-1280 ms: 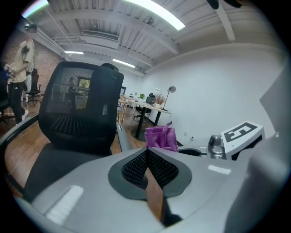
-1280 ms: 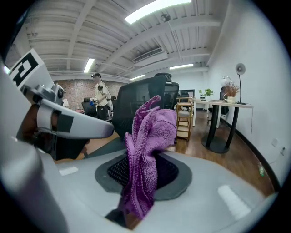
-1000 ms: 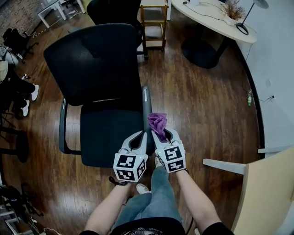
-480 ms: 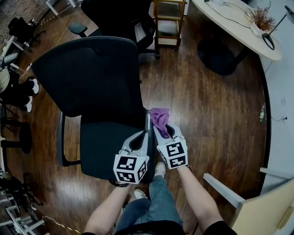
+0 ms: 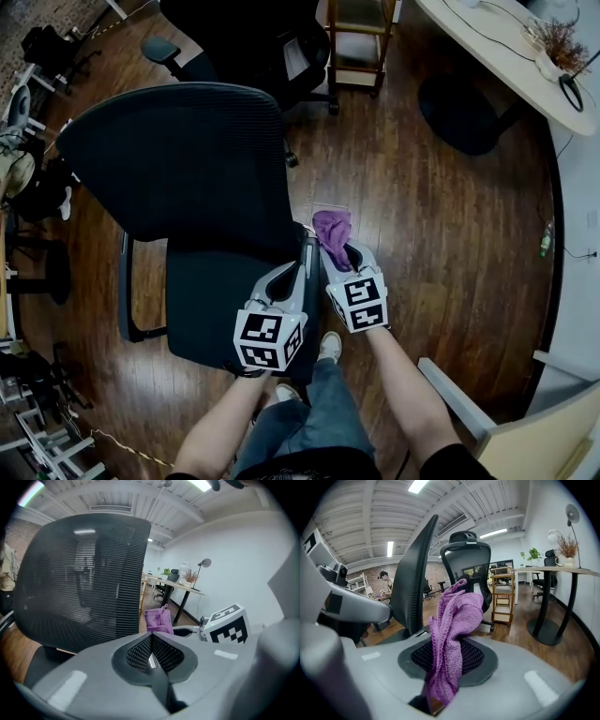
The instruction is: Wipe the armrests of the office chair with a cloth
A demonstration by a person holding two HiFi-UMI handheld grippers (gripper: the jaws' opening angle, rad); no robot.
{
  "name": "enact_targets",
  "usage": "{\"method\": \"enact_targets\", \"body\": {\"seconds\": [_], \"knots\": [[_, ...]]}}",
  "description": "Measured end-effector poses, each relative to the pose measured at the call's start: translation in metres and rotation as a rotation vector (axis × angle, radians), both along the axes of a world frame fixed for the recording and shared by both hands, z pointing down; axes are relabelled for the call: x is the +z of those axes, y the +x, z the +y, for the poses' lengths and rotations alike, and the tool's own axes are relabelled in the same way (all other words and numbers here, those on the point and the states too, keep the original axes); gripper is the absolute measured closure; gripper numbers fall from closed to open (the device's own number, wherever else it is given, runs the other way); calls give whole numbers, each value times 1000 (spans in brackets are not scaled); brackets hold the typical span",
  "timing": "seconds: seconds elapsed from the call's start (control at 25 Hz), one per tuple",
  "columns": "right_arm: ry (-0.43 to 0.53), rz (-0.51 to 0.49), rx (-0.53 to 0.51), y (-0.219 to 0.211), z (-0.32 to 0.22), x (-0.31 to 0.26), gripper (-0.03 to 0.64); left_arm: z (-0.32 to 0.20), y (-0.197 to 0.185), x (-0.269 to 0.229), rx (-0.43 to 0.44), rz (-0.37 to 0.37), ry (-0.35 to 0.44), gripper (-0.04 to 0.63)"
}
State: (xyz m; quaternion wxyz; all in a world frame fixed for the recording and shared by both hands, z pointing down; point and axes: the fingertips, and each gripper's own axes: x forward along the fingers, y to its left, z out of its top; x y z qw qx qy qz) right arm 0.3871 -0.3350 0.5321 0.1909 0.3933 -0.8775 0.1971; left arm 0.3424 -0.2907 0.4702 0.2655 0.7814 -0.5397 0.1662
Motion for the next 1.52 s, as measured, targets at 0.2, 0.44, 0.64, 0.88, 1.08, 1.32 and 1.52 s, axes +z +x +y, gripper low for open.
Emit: {"method": "enact_targets", "body": {"seconds": [0.2, 0.44, 0.64, 0.88, 1.08, 1.32, 1.52], "knots": [[-11, -7, 10, 4, 6, 5, 522, 6, -2, 6, 5, -12, -17, 591], [-20, -7, 35, 9, 29, 6, 522, 23, -2, 8, 19, -9, -21, 591], [-16, -13, 55, 10, 63, 1, 522, 48, 3, 6, 50, -1, -17, 591], [-19, -3, 82, 10, 110, -2, 522, 89, 3, 5, 92, 0, -13, 591], [-18, 4, 129, 10, 148, -2, 522, 126, -6, 0, 121, 3, 3, 591], [-19, 13, 180, 7, 205, 1, 522, 174, -19, -5, 156, 4, 26, 591], [-21, 6, 227, 7, 256, 4, 522, 215, -22, 3, 185, 16, 27, 591]]}}
